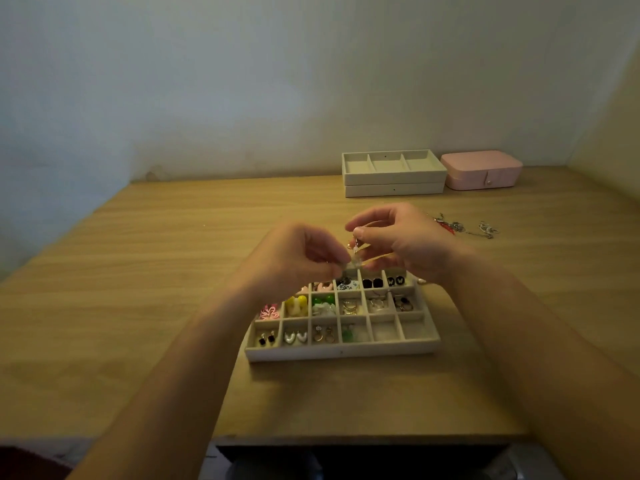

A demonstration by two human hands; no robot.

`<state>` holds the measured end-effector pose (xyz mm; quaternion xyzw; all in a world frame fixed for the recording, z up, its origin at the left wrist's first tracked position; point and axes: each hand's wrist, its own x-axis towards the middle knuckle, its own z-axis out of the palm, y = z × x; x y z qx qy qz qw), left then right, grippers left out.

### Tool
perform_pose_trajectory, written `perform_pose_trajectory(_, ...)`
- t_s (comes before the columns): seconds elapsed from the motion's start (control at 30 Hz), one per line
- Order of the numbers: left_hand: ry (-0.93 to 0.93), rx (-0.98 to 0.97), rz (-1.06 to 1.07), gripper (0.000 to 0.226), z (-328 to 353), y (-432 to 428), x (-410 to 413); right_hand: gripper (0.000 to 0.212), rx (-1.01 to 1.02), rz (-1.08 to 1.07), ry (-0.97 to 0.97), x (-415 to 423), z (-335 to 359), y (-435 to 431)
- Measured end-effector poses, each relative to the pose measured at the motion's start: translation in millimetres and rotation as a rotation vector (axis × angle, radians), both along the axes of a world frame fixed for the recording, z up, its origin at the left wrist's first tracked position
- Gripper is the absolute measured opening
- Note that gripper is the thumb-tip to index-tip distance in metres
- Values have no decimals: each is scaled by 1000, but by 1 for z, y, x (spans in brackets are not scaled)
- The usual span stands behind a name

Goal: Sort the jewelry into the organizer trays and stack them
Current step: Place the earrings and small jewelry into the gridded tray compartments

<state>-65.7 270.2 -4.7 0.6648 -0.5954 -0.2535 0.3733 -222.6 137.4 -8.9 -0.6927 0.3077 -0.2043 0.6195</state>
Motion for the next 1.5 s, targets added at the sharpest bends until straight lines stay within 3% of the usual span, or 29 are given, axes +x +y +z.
perform_pose_trajectory(0.27, -90, 95, -21, 18, -29, 24, -11, 12, -176, 61, 199, -16, -10, 35)
perform_pose_trajectory(0.53, -173, 77, -2, 18, -41, 31, -20, 11, -285, 75, 247, -18, -16, 42)
perform_pose_trajectory(0.7, -343, 58, -28, 7, -41, 36, -28, 12, -401, 125, 293, -18, -18, 41)
perform_pose_trajectory(0.87, -500, 31, -89, 12, -41, 37, -29, 14, -592, 200, 376, -18, -21, 41)
perform_pose_trajectory(1.07, -426, 51, -96, 8, -46, 33, -31, 17, -780, 201, 412, -12, -23, 44)
perform_pose_trajectory(1.23, -448, 76, -84, 10, -46, 34, -28, 21, -778, 198, 422, -12, -24, 43)
perform_pose_trajectory(1.5, -561, 93, -116, 42, -45, 52, -22, 23, -694, 158, 408, -17, -21, 39)
